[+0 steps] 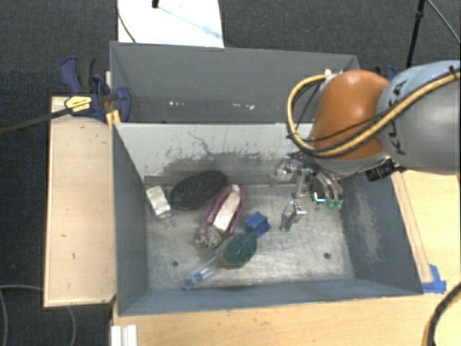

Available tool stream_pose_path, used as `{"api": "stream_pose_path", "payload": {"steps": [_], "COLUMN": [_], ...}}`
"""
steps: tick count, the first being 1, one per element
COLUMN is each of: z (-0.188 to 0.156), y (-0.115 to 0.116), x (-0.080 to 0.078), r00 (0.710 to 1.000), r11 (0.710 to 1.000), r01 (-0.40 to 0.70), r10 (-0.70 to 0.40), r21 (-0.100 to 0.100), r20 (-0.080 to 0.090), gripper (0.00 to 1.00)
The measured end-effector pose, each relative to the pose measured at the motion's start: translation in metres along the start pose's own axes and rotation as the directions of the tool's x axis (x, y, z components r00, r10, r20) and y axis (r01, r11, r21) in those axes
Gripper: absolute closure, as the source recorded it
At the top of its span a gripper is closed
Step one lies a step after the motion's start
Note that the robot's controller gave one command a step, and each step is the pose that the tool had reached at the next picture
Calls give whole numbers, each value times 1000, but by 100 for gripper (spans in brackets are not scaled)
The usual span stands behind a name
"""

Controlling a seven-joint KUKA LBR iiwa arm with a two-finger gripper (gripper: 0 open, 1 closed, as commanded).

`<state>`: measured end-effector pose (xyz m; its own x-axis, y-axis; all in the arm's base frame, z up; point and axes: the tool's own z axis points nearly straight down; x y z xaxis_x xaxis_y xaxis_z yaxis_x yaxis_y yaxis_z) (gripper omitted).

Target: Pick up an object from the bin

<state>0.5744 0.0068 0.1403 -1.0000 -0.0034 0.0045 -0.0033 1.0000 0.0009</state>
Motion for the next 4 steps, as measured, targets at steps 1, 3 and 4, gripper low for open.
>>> {"api": "stream_pose_path", "payload": {"steps": [1, 3, 4], "z": [70, -54, -48], "y": [84, 78, 78], "x": [59, 29, 32], "r00": [999, 997, 998], "r11": [999, 997, 998], "r01": [-47, -71, -69], "r10": [47, 71, 69], "r21": [1, -3, 0], "r20": [8, 16, 7], "gripper": [0, 100, 0]}}
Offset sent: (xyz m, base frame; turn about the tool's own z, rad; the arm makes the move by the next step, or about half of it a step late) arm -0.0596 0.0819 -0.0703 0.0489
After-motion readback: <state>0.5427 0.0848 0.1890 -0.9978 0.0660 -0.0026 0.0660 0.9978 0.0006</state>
